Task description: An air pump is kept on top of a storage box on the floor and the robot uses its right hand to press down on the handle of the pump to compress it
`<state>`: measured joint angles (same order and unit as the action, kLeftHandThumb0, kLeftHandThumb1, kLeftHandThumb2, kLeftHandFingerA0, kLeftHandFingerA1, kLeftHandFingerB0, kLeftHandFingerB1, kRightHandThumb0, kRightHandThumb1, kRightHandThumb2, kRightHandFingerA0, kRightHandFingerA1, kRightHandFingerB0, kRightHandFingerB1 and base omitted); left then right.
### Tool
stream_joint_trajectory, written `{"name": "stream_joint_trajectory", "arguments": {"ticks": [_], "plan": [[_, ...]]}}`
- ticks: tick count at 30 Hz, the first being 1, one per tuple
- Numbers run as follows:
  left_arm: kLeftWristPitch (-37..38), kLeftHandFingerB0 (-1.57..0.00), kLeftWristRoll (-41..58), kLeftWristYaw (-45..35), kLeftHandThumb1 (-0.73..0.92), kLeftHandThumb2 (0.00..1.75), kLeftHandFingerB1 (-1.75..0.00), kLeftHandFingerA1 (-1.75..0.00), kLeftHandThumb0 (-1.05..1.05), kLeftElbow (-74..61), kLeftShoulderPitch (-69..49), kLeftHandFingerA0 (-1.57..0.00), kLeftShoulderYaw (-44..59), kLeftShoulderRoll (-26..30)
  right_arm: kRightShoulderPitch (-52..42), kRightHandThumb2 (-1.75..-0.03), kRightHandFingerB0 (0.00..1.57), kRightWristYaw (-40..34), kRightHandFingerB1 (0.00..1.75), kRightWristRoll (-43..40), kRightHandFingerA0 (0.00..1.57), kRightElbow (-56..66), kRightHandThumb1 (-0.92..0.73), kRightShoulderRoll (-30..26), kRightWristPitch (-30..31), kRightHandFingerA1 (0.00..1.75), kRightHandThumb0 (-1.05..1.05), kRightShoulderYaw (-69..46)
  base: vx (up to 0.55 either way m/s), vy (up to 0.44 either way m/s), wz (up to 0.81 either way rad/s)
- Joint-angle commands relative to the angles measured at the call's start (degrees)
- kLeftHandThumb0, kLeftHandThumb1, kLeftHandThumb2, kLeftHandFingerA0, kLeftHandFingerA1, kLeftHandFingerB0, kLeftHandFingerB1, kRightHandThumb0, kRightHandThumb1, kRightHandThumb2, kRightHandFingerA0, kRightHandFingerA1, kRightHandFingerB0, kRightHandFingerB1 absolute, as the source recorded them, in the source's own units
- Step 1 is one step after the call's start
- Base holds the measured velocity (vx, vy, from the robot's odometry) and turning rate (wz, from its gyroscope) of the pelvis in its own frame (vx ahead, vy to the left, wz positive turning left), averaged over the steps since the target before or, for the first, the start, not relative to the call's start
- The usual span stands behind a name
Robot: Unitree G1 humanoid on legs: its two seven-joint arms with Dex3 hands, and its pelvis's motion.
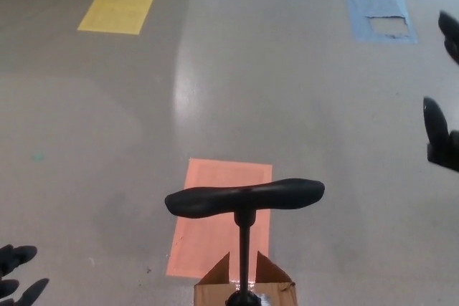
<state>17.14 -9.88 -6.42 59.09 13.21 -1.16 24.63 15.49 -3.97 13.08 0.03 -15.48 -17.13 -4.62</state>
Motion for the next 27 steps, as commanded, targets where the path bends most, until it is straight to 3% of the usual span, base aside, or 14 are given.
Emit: {"name": "stream_joint_trajectory", "arguments": {"ticks": [1, 13, 14, 15, 16, 21, 22, 27], "plan": [[4.4, -0.17, 1.63, -3.22, 0.85, 0.65, -0.3, -0.33, -0.6, -0.38, -0.94, -0.23, 1.29, 2.55, 18.88, -1.11, 0.07, 16.79, 0.13, -5.17, 0.08, 39.26, -0.82, -5.72, 19.31, 0.16, -0.89, 7.72, 0.0, 0.0, 0.0], [4.67, -0.18, 1.94, -3.98, 0.84, 0.65, -0.3, -0.34, -0.6, 0.38, -1.42, -0.26, 1.38, 2.01, 27.93, -1.13, 0.04, 23.6, 0.13, 0.7, 0.05, 37.16, -0.85, -2.44, 28.96, 0.18, -0.89, 17.68, 0.0, 0.0, 0.0], [4.51, -0.14, 2.07, -4.24, 0.71, 0.86, -0.39, -0.42, -0.65, 0.48, -1.51, -0.19, 1.42, 1.9, 29.28, -1.14, 0.01, 24.4, 0.15, 2.33, 0.01, 36.34, -0.85, -1.74, 30.11, 0.17, -0.86, 19.57, 0.0, 0.0, 0.0], [4.47, -0.14, 2.11, -4.33, 0.71, 0.86, -0.39, -0.42, -0.65, 0.51, -1.52, -0.19, 1.45, 1.88, 29.6, -1.14, 0.01, 24.58, 0.15, 2.68, 0.01, 36.2, -0.85, -1.61, 30.45, 0.17, -0.86, 20.03, 0.0, 0.0, 0.0], [4.59, -0.17, 2.19, -4.49, 0.84, 0.65, -0.29, -0.34, -0.59, 0.81, -1.55, -0.25, 1.52, 1.78, 30.53, -1.15, 0.0, 24.94, 0.14, 3.4, 0.0, 35.46, -0.85, -0.92, 31.41, 0.14, -0.87, 21.63, 0.0, 0.0, 0.0], [4.49, -0.16, 1.79, -4.52, 0.84, 0.65, -0.29, -0.34, -0.6, 1.06, -1.59, -0.24, 1.28, 1.85, 33.13, -1.14, 0.0, 25.46, 0.13, 6.05, 0.0, 32.89, -0.84, 1.64, 33.96, 0.13, -0.87, 26.61, 0.0, 0.0, 0.0], [4.5, -0.14, 1.64, -4.36, 0.71, 0.86, -0.39, -0.42, -0.65, 1.12, -1.52, -0.18, 1.21, 1.85, 33.58, -1.14, 0.0, 25.77, 0.11, 6.65, 0.0, 32.39, -0.85, 2.09, 34.73, 0.11, -0.88, 27.71, 0.0, 0.0, 0.0], [4.82, -0.14, 1.66, -4.58, 0.71, 0.86, -0.4, -0.42, -0.65, 1.75, -1.2, -0.18, 1.26, 1.75, 33.93, -1.15, 0.0, 26.35, 0.13, 9.62, 0.0, 29.45, -0.85, 3.97, 36.45, 0.13, -0.88, 32.72, 0.0, 0.0, 0.0]]}}
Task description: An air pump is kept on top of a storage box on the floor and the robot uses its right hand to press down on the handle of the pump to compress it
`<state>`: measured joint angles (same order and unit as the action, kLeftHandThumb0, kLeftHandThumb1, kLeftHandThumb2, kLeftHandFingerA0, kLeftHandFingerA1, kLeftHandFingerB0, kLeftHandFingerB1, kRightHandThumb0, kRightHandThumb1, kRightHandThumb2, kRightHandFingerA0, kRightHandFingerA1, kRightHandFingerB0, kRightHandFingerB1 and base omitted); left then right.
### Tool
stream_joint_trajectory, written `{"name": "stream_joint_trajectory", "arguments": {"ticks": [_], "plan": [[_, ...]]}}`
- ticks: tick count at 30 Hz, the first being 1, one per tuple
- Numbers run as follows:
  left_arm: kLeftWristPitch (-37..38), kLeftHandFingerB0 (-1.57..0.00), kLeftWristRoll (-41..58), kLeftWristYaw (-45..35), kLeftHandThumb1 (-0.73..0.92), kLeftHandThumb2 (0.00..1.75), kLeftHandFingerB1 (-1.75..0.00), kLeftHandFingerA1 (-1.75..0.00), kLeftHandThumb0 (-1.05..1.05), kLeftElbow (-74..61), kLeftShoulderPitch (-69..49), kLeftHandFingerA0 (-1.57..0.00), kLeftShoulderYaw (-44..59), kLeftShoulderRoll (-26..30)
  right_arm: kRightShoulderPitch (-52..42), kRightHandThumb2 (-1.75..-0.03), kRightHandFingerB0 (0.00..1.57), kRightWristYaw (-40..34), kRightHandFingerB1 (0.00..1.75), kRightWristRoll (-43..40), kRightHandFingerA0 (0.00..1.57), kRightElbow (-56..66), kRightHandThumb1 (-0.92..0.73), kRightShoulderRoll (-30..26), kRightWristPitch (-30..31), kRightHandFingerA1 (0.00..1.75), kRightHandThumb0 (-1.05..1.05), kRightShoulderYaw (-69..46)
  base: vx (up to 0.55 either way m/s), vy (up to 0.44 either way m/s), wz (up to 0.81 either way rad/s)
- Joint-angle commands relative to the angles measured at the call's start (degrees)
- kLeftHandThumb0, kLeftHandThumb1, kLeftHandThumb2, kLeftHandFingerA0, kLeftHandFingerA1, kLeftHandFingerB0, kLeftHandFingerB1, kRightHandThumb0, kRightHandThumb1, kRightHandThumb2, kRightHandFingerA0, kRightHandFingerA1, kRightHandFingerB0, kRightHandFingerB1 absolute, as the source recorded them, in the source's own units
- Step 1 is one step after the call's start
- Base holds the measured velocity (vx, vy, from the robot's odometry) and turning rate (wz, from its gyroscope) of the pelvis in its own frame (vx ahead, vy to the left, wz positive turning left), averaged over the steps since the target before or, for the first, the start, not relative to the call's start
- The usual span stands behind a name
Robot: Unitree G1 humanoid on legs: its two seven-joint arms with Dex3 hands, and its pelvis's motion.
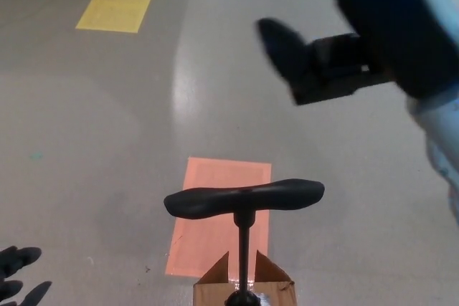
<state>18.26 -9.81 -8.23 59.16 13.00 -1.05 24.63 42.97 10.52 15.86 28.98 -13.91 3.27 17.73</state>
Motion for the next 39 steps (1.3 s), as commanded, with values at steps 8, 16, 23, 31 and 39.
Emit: {"name": "stream_joint_trajectory", "arguments": {"ticks": [8, 16, 23, 31, 39], "plan": [[3.11, -0.17, 1.61, -3.62, 0.84, 0.65, -0.29, -0.33, -0.59, 1.25, -1.04, -0.24, 1.3, 1.99, 2.89, -1.14, 0.0, 12.07, 0.17, 8.67, 0.0, -3.94, -0.82, 2.02, 16.06, 0.17, -0.83, 15.26, 0.0, 0.0, 0.0], [3.37, -0.17, 1.19, -3.54, 0.84, 0.64, -0.29, -0.33, -0.59, 2.71, -0.6, -0.26, 1.45, 2.1, -2.9, -1.14, 0.0, 12.01, 0.13, 9.42, 0.0, -5.61, -0.85, 2.51, 16.92, 0.13, -0.88, 18.86, 0.0, 0.0, 0.0], [3.78, -0.17, 0.75, -3.65, 0.85, 0.65, -0.29, -0.33, -0.59, 3.85, -0.16, -0.25, 1.14, 2.33, -7.68, -1.18, 0.0, 13.02, 0.13, 11.3, 0.0, -8.19, -0.88, 2.51, 16.24, 0.13, -0.89, 21.73, 0.0, 0.0, 0.0], [4.05, -0.17, 1.75, -4.87, 0.85, 0.65, -0.29, -0.33, -0.6, 4.15, 0.18, -0.23, 1.89, 2.33, -12.97, -1.17, 0.0, 13.93, 0.13, 14.33, 0.0, -7.89, -0.84, 0.7, 16.27, 0.14, -0.91, 22.72, 0.0, 0.0, 0.0], [4.83, -0.16, 0.96, -4.59, 0.85, 0.65, -0.29, -0.33, -0.63, 3.91, 0.26, -0.22, 1.49, 2.71, -17.75, -1.12, 0.0, 15.03, 0.13, 17.36, 0.0, -7.94, -0.76, -0.95, 17.09, 0.13, -0.93, 23.57, 0.0, 0.0, 0.0]]}}
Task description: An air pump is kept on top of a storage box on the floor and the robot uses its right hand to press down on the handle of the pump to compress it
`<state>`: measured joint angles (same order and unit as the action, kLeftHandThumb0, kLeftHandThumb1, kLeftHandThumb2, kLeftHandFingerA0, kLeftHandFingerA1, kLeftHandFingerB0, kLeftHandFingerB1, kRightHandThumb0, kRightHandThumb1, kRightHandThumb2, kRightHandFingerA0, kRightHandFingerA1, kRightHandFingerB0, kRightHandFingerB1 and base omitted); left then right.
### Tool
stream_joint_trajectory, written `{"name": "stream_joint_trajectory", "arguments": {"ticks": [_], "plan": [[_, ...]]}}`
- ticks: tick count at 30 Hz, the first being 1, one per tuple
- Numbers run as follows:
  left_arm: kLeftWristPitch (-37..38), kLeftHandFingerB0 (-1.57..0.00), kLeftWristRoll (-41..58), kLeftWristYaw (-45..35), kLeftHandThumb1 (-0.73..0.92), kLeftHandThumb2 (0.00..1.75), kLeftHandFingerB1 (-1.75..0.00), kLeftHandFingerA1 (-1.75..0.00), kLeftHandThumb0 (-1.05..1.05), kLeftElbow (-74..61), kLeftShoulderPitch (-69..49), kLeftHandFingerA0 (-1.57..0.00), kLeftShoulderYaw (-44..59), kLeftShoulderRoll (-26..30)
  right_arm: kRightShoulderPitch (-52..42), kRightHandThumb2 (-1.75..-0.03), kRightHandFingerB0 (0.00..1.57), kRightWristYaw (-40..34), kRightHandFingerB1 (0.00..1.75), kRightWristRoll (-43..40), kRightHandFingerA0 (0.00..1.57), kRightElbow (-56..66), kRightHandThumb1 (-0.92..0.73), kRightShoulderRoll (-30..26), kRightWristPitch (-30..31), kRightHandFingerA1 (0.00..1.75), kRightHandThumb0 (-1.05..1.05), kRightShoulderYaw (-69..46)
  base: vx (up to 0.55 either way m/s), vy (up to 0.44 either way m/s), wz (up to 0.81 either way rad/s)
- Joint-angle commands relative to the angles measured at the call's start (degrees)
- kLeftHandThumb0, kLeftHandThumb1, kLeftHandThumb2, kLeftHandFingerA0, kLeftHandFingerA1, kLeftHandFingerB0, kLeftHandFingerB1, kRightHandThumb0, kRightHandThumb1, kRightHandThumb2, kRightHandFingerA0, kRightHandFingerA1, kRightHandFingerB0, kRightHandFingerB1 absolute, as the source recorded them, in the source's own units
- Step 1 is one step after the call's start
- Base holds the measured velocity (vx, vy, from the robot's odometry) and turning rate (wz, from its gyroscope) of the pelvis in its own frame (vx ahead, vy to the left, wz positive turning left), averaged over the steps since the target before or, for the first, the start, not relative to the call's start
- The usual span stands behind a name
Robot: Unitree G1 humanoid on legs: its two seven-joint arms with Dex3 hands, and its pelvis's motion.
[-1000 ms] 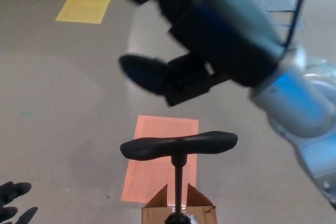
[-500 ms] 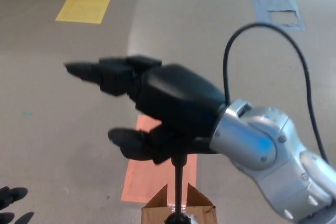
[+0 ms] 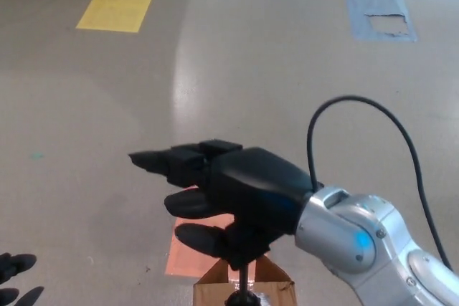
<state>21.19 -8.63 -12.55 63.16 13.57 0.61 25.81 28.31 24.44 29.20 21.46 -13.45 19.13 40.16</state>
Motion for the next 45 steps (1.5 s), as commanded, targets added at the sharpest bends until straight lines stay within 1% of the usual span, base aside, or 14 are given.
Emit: {"name": "stream_joint_trajectory", "arguments": {"ticks": [1, 9, 10, 12, 13, 15, 16, 20, 27, 30, 37, 40, 43, 45], "plan": [[1.7, -0.17, -0.31, -0.18, 0.85, 0.65, -0.29, -0.33, -0.62, -0.24, -0.44, -0.23, -0.26, 1.58, -3.42, -1.08, 0.0, 1.36, 0.12, 6.15, 0.0, -0.96, -0.73, -1.71, 2.34, 0.12, -0.91, 2.05, 0.0, 0.0, 0.0], [1.65, -0.17, 0.09, 0.3, 0.85, 0.65, -0.3, -0.34, -0.6, 0.57, 0.03, -0.25, -0.02, 0.79, -2.29, -0.95, 0.02, -0.96, 0.23, 17.04, 0.03, -10.4, -0.55, -1.49, 6.02, 0.37, -0.82, 6.49, 0.0, 0.0, 0.0], [1.68, -0.14, -0.09, 0.44, 0.72, 0.87, -0.4, -0.42, -0.66, 0.15, -0.17, -0.19, -0.15, 0.92, -1.69, -0.85, 0.1, -1.94, 0.37, 17.92, 0.24, -14.05, -0.53, -0.6, 6.54, 0.43, -0.84, 7.24, 0.0, 0.0, 0.0], [1.68, -0.14, -0.24, 0.75, 0.72, 0.87, -0.4, -0.42, -0.66, -0.02, -0.26, -0.19, -0.21, 0.99, -0.78, -0.85, 0.15, -2.4, 0.38, 19.71, 0.29, -18.34, -0.52, 0.36, 7.04, 0.44, -0.81, 8.64, 0.0, 0.0, 0.0], [1.37, -0.17, -0.01, 0.49, 0.85, 0.65, -0.29, -0.33, -0.59, -0.24, -0.19, -0.25, -0.06, 0.99, -0.37, -0.59, 0.32, -3.31, 0.33, 20.39, 0.47, -21.44, -0.61, 1.24, 7.21, 0.39, -0.75, 9.49, 0.0, 0.0, 0.0], [1.17, -0.17, 0.3, 0.24, 0.85, 0.65, -0.3, -0.33, -0.59, -0.39, -0.1, -0.24, 0.16, 0.94, -0.17, -0.58, 0.38, -4.76, 0.36, 20.77, 0.54, -24.27, -0.59, 2.22, 7.03, 0.42, -0.72, 9.84, 0.0, 0.0, 0.0], [1.34, -0.17, 0.28, 0.36, 0.85, 0.65, -0.29, -0.33, -0.6, -0.31, -0.04, -0.25, 0.18, 0.94, -0.19, -0.81, 0.42, -6.63, 0.52, 20.79, 0.68, -26.82, -0.45, 3.12, 6.71, 0.7, -0.57, 9.94, 0.0, 0.0, 0.0], [1.34, -0.17, 0.42, 0.3, 0.85, 0.65, -0.29, -0.33, -0.59, -0.52, 0.17, -0.25, 0.31, 0.97, -0.28, -0.73, 0.63, -17.55, 0.54, 20.81, 0.92, -37.79, -0.39, 5.94, 2.79, 0.92, -0.47, 9.75, 0.0, 0.0, 0.0], [1.36, -0.18, 0.57, 0.38, 0.85, 0.65, -0.3, -0.33, -0.6, -1.77, 0.67, -0.25, 0.43, 0.86, 0.53, -0.54, 0.75, -36.68, 0.48, 16.46, 0.89, -59.36, -0.49, 10.17, -8.41, 0.94, -0.35, 6.4, 0.0, 0.0, 0.0], [1.44, -0.18, 0.58, 0.28, 0.85, 0.65, -0.3, -0.34, -0.6, -1.87, 0.93, -0.26, 0.46, 1.04, 0.38, -0.59, 0.78, -40.26, 0.77, 15.37, 0.73, -66.12, -0.56, 11.75, -10.54, 1.36, -0.33, 5.82, 0.0, 0.0, 0.0], [1.23, -0.15, 0.24, 0.53, 0.72, 0.87, -0.4, -0.42, -0.65, -3.24, 1.22, -0.2, 0.14, 0.88, -0.39, -0.56, 0.77, -44.33, 0.75, 12.65, 0.77, -75.78, -0.54, 14.31, -14.63, 1.18, -0.35, 3.56, 0.0, 0.0, 0.0], [2.09, -0.14, 0.73, 0.02, 0.72, 0.87, -0.4, -0.43, -0.66, -3.96, 0.62, -0.2, 0.41, 0.77, -0.53, -0.56, 0.74, -45.04, 0.54, 12.05, 0.76, -80.34, -0.52, 15.8, -14.27, 0.56, -0.32, 2.84, 0.0, 0.0, 0.0], [2.22, -0.13, 1.19, -0.23, 0.71, 0.89, -0.4, -0.44, -0.65, -5.36, -0.37, -0.21, 0.68, 0.54, -0.49, -0.83, 0.7, -43.74, 0.68, 10.95, 0.55, -83.72, -0.43, 17.26, -12.79, 0.59, -0.38, 1.47, 0.0, 0.0, 0.0], [2.38, -0.16, 1.5, -0.55, 0.86, 0.65, -0.29, -0.34, -0.58, -7.47, -1.63, -0.26, 0.81, 0.53, -0.66, -0.55, 0.79, -43.9, 0.56, 10.25, 0.82, -86.51, -0.51, 17.98, -13.59, 0.66, -0.34, 0.52, 0.0, 0.0, 0.0]]}}
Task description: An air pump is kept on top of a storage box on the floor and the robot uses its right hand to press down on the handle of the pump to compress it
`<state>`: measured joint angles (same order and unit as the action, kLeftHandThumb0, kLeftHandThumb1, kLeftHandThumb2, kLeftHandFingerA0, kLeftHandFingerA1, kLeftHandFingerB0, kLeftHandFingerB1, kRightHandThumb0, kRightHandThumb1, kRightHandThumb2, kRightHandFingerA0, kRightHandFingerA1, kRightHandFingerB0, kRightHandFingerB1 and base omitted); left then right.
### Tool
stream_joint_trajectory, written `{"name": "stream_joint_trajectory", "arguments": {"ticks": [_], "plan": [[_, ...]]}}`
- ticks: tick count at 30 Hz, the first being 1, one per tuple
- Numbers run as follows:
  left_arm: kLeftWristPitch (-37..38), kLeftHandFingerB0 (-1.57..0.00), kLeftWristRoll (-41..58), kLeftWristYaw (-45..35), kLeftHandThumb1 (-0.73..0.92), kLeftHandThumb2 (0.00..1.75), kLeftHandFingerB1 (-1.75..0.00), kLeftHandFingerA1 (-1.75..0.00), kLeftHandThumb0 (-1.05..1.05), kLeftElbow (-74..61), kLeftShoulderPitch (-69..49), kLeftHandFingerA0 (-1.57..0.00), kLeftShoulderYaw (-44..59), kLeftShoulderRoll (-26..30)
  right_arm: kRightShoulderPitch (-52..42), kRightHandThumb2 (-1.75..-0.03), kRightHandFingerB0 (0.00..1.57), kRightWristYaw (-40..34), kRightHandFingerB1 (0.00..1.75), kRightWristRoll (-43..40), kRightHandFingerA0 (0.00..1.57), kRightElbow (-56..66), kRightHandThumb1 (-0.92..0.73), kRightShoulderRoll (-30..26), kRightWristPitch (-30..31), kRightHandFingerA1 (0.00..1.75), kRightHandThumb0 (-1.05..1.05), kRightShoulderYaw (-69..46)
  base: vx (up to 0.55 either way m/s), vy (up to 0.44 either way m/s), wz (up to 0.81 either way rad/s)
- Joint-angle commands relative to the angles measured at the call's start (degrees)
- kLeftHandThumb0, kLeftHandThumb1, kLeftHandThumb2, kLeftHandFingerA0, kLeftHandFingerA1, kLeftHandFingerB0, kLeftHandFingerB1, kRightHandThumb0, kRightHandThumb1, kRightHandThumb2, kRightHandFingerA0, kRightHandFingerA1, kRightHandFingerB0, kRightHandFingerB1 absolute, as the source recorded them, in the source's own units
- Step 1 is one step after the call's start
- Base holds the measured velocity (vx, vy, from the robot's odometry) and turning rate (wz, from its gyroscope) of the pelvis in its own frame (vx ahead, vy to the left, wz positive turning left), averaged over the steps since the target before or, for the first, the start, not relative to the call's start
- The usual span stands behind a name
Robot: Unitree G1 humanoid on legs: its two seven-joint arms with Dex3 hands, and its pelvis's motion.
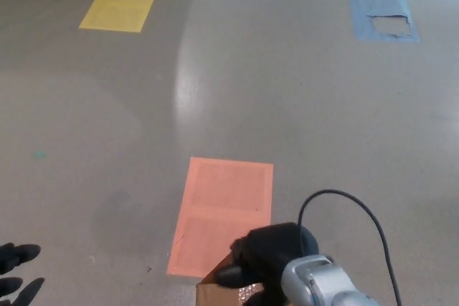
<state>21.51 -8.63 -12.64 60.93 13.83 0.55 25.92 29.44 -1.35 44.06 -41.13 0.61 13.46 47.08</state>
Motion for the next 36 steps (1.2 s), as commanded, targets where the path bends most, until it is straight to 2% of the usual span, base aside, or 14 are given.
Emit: {"name": "stream_joint_trajectory", "arguments": {"ticks": [1, 3, 5, 6, 7, 15, 16, 18, 25, 26, 27, 28, 29, 36], "plan": [[2.09, -0.16, 1.52, -0.62, 0.86, 0.65, -0.29, -0.34, -0.58, -6.05, -2.41, -0.26, 0.86, 0.51, -1.89, -0.55, 0.79, -18.38, 0.56, -4.76, 0.82, -24.88, -0.51, 4.27, -8.15, 0.66, -0.34, -6.75, 0.0, 0.0, 0.0], [2.11, -0.17, 1.58, -0.75, 0.86, 0.65, -0.29, -0.34, -0.59, -7.12, -3.07, -0.26, 0.89, 0.53, -2.02, -0.55, 0.79, -18.99, 0.55, -4.96, 0.84, -26.05, -0.5, 4.57, -8.79, 0.64, -0.33, -7.3, 0.0, 0.0, 0.0], [1.77, -0.15, 1.7, -1.17, 0.73, 0.87, -0.39, -0.41, -0.65, -9.34, -4.16, -0.2, 0.94, 0.7, -2.28, -0.55, 0.78, -19.63, 0.53, -5.4, 0.83, -27.99, -0.51, 5.12, -9.82, 0.64, -0.33, -8.15, 0.0, 0.0, 0.0], [1.6, -0.19, 1.67, -1.21, 0.86, 0.65, -0.29, -0.33, -0.59, -10.4, -4.48, -0.28, 0.9, 0.7, -2.25, -0.56, 0.75, -20.15, 0.52, -5.29, 0.82, -28.91, -0.54, 5.41, -10.04, 0.6, -0.34, -8.4, 0.0, 0.0, 0.0], [1.52, -0.16, 1.52, -1.31, 0.73, 0.88, -0.4, -0.42, -0.64, -12.09, -4.86, -0.21, 0.77, 0.79, -2.28, -0.56, 0.75, -20.89, 0.51, -5.28, 0.81, -30.03, -0.53, 5.84, -10.18, 0.56, -0.34, -8.86, 0.0, 0.0, 0.0], [-0.72, -0.16, 0.62, -2.01, 0.72, 0.88, -0.4, -0.43, -0.66, -18.18, -5.29, -0.21, -0.32, 0.6, -2.31, -0.55, 0.76, -21.68, 0.53, -5.73, 0.79, -34.16, -0.51, 6.74, -11.66, 0.66, -0.36, -11.94, 0.0, 0.0, 0.0], [-1.3, -0.19, 0.65, -2.18, 0.84, 0.65, -0.29, -0.34, -0.63, -19.04, -5.43, -0.29, -0.36, 0.59, -2.26, -0.55, 0.72, -21.92, 0.54, -5.62, 0.79, -34.76, -0.52, 6.99, -11.74, 0.77, -0.34, -12.29, 0.0, 0.0, 0.0], [-1.8, -0.19, 0.38, -2.17, 0.84, 0.65, -0.29, -0.35, -0.63, -20.08, -5.64, -0.29, -0.52, 0.67, -1.93, -0.56, 0.58, -21.64, 0.44, -5.52, 0.72, -35.55, -0.55, 7.45, -11.55, 0.82, -0.36, -12.86, 0.0, 0.0, 0.0], [-2.62, -0.19, 0.19, -2.19, 0.84, 0.65, -0.29, -0.35, -0.63, -21.55, -6.09, -0.29, -0.67, 0.69, -1.3, -0.56, 0.58, -21.15, 0.44, -5.04, 0.72, -36.84, -0.55, 7.99, -11.69, 0.82, -0.36, -13.98, 0.0, 0.0, 0.0], [-2.78, -0.19, 0.37, -2.68, 0.84, 0.65, -0.29, -0.35, -0.63, -21.71, -6.2, -0.28, -0.75, 0.67, -0.91, -0.58, 0.38, -18.7, 0.34, -5.05, 0.47, -37.08, -0.59, 8.28, -10.67, 0.4, -0.46, -13.99, 0.0, 0.0, 0.0], [-3.09, -0.19, 0.44, -3.1, 0.83, 0.64, -0.28, -0.34, -0.64, -22.2, -6.62, -0.28, -1.04, 0.38, -1.19, -0.91, 0.0, -17.64, 0.47, -4.51, 0.0, -37.42, -0.35, 8.45, -9.49, 0.48, -0.32, -13.54, 0.0, 0.0, 0.0], [-3.41, -0.19, 0.43, -3.37, 0.83, 0.64, -0.28, -0.34, -0.64, -22.74, -7.1, -0.28, -1.37, 0.02, -1.74, -0.91, 0.0, -17.62, 0.47, -3.83, 0.0, -37.72, -0.35, 8.5, -8.56, 0.48, -0.32, -12.98, 0.0, 0.0, 0.0], [-3.68, -0.19, 0.47, -3.52, 0.83, 0.64, -0.28, -0.34, -0.64, -22.75, -7.07, -0.27, -1.43, -0.02, -1.72, -0.75, 0.0, -17.31, 0.31, -3.57, 0.04, -37.83, -0.37, 8.61, -8.3, 0.39, -0.61, -12.77, 0.0, 0.0, 0.0], [-4.75, -0.19, -0.02, -3.12, 0.84, 0.64, -0.28, -0.34, -0.62, -22.69, -5.68, -0.27, -1.59, 0.68, 2.28, -0.8, 0.0, -14.11, 0.15, -4.91, 0.0, -37.21, -0.42, 8.22, -9.13, 0.15, -0.66, -13.88, 0.0, 0.0, 0.0]]}}
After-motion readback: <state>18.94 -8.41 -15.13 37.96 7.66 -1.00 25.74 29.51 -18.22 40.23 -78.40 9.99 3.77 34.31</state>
